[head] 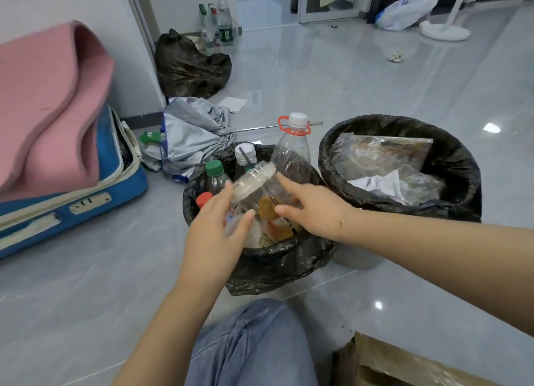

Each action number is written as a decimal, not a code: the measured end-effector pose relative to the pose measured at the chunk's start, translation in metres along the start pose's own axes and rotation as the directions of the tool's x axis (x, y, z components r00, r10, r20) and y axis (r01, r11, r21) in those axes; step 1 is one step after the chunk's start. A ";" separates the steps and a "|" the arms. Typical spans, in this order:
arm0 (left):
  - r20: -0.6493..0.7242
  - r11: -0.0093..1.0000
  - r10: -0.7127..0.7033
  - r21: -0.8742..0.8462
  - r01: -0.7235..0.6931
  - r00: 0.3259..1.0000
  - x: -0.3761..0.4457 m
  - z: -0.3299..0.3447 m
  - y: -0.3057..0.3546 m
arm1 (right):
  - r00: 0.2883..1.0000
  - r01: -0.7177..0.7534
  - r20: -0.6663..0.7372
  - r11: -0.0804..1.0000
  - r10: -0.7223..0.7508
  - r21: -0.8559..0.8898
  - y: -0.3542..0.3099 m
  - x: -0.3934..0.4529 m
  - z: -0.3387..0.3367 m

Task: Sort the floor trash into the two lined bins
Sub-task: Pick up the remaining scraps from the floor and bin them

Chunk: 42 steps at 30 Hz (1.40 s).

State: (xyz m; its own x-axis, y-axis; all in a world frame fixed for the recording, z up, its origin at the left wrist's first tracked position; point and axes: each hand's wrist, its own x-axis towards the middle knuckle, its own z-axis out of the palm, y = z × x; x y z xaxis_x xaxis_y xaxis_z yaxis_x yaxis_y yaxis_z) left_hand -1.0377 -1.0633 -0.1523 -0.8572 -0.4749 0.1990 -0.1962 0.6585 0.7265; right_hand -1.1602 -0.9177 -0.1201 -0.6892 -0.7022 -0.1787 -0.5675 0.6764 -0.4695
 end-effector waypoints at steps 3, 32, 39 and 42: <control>-0.018 0.983 -0.056 0.177 0.058 0.998 0.012 0.001 -0.001 | 0.998 -0.052 0.043 0.998 0.051 0.019 -0.004 -0.002 0.004; 0.673 0.714 0.074 -0.551 0.432 0.736 -0.118 0.206 0.230 | 0.654 -0.181 -0.273 0.496 0.705 0.849 0.185 -0.307 -0.020; 0.808 0.896 0.124 -0.342 0.285 0.577 -0.133 0.316 0.267 | 0.458 -0.236 -0.228 0.365 0.859 0.901 0.274 -0.349 0.011; 0.790 0.966 0.199 -0.259 0.021 0.580 -0.125 0.371 0.277 | 0.388 -0.289 -0.235 0.360 0.891 0.887 0.308 -0.365 0.021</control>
State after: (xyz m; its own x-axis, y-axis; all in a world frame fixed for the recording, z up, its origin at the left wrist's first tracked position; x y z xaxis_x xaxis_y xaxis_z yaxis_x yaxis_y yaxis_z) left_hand -1.1608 -0.6053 -0.2199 -0.9124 0.3168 -0.2592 -0.0842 0.4744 0.8763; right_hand -1.0740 -0.4575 -0.2178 -0.8789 0.3827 -0.2848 0.3950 0.2490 -0.8843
